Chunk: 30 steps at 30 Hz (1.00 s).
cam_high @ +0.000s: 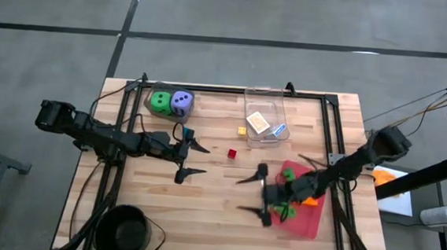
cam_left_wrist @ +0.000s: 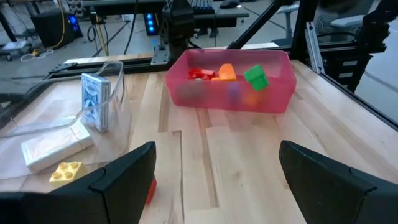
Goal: Pick & Place Toys
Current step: Put the red game piece into the pink bin
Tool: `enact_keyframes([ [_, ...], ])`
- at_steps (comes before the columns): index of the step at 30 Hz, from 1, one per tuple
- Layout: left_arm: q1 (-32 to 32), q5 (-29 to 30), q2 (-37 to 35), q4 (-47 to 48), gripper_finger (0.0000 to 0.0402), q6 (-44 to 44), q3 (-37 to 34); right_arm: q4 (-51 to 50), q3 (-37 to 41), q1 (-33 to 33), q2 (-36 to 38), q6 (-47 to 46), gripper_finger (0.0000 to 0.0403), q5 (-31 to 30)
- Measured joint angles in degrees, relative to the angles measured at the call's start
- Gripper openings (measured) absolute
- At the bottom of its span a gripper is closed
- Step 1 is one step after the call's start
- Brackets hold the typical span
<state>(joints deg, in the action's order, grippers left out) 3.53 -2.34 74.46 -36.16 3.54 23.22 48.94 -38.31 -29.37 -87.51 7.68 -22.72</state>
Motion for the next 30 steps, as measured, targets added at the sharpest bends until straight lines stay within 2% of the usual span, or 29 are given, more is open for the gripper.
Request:
enact_keyframes([
  [7, -0.02, 2.42, 2.09, 2.98, 0.0341, -2.11, 1.69, 0.42, 14.44, 1.89, 11.81, -6.96, 0.0352, -2.38],
  [16, -1.72, 6.48, 17.4, 21.01, 0.0341, -2.06, 18.58, 0.46, 23.83, 1.95, 23.53, -7.36, 0.0352, -5.97],
  [25, -6.28, 6.48, 31.95, 37.89, 0.0341, 8.71, 35.95, 0.28, 25.36, 1.79, 23.55, -8.46, 0.0352, -5.95],
  [30, -9.25, 5.86, 36.19, 41.8, 0.0341, 14.5, 40.22, 0.66, 25.09, 1.78, 20.64, -9.53, 0.0352, -5.99],
])
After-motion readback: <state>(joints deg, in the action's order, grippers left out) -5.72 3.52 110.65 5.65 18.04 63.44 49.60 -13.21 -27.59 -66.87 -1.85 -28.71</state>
